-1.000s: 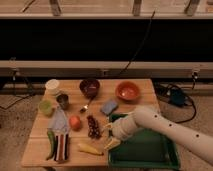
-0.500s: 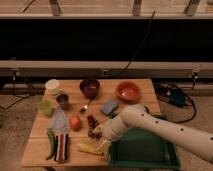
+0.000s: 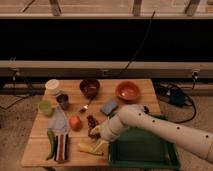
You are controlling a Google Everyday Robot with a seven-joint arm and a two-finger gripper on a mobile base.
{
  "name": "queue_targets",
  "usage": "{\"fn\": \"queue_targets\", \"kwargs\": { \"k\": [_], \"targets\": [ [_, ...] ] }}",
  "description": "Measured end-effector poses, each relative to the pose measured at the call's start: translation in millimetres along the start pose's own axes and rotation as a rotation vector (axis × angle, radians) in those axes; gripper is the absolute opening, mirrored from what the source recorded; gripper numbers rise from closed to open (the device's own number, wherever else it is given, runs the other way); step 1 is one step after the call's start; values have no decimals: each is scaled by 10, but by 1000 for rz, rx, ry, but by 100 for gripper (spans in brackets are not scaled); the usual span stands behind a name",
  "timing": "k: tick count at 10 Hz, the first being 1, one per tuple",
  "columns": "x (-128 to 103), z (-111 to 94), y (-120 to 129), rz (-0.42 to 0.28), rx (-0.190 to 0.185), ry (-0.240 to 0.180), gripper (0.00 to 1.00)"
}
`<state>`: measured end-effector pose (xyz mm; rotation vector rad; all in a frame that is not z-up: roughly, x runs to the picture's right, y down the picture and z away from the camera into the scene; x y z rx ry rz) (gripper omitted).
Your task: Wipe red bowl with eraser
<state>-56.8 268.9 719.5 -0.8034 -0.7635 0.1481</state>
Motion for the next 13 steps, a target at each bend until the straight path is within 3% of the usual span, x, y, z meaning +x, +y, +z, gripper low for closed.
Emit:
{"fn": "queue_targets", "kwargs": {
  "k": [4,5,11,13],
  "targets": [
    [0,2,1,3,7,-1,62],
    [-28,35,30,11,32,-8,62],
    [-585,699,-28,30,115,-59,62],
    [-671,887,-66,29,129,-75,62]
  ]
}}
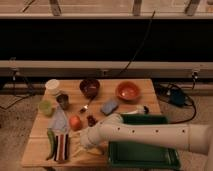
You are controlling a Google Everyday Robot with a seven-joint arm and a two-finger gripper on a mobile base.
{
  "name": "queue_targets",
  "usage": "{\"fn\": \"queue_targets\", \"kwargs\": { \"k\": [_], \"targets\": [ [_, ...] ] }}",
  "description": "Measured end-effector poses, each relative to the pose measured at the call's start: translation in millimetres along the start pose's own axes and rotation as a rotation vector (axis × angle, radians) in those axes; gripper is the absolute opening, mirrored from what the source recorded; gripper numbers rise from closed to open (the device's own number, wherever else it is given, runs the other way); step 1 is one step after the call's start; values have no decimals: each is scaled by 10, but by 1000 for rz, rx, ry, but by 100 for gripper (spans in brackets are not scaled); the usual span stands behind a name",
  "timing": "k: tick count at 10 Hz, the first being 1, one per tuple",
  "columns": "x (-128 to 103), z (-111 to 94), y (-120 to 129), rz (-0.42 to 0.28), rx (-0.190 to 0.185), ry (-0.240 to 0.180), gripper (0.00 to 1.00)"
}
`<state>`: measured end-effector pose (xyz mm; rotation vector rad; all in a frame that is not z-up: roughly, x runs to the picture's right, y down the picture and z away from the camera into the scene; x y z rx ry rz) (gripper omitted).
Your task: Wipe red bowl with eraser
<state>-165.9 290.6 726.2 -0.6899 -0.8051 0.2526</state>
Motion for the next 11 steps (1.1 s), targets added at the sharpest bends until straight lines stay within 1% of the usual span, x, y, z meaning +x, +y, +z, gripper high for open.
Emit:
{"fn": "queue_targets", "kwargs": {
  "k": [3,5,8,11],
  "targets": [
    [29,93,40,10,5,-19,62],
    [9,102,16,21,16,-36,62],
    [-83,82,10,28,31,-57,62],
    [-148,74,142,41,42,-70,62]
  ]
}}
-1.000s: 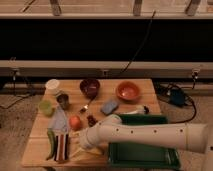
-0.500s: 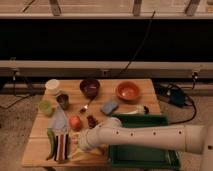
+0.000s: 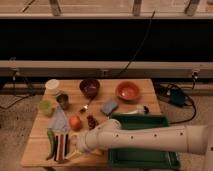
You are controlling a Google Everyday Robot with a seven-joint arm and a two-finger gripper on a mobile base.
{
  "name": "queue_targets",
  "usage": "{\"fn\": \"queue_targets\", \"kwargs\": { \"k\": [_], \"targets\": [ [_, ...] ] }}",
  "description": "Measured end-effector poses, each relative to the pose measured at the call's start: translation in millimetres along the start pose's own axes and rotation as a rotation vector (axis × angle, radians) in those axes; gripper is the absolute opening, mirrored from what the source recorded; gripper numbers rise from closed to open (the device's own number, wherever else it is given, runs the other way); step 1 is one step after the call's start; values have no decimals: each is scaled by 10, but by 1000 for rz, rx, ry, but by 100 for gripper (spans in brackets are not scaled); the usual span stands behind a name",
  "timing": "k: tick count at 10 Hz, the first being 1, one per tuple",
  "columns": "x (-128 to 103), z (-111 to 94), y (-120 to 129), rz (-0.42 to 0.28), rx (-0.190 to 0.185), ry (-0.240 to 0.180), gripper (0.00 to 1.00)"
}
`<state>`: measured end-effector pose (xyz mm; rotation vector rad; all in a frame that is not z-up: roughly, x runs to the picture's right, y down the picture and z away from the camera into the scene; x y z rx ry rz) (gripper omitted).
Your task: Wipe red bowl with eraser
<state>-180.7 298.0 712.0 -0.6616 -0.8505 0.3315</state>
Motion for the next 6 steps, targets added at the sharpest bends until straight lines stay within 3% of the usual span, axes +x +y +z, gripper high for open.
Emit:
{"fn": "queue_targets", "kwargs": {
  "k": [3,4,6],
  "targets": [
    [48,-68,177,22,40,25,62],
    [71,-100,230,33,80,49,62],
    [109,-89,276,52,122,71,62]
  ]
}}
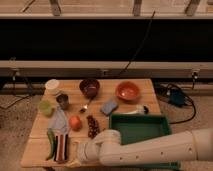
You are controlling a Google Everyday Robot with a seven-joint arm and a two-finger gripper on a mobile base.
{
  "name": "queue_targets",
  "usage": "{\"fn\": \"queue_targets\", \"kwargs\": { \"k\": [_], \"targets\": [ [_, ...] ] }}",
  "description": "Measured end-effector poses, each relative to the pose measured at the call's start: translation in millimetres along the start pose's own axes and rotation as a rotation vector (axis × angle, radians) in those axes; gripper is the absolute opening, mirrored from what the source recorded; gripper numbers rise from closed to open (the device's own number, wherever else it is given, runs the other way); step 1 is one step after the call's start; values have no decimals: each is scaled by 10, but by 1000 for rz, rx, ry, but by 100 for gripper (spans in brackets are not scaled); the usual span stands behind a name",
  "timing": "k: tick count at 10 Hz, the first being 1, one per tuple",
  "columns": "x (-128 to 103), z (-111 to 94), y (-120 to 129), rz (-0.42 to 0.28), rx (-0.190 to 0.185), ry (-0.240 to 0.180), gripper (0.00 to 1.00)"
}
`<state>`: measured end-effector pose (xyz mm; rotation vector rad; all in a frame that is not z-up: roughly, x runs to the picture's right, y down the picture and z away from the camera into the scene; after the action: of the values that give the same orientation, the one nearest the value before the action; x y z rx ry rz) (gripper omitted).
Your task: Wipe red bowl with eraser
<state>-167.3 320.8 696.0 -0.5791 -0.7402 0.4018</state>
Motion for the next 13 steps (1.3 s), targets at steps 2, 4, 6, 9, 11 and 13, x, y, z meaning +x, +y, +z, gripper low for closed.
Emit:
{"fn": "queue_targets", "kwargs": {
  "k": [2,4,6,9,11,13],
  "targets": [
    [-14,94,12,1,12,11,62],
    [-33,180,2,3,15,13,62],
    [-96,315,2,-17,14,20,62],
    [-109,424,-39,-38,28,33,62],
    [-119,483,-123,-40,45,34,62],
    [-123,534,-246,-40,69,36,62]
  ]
}}
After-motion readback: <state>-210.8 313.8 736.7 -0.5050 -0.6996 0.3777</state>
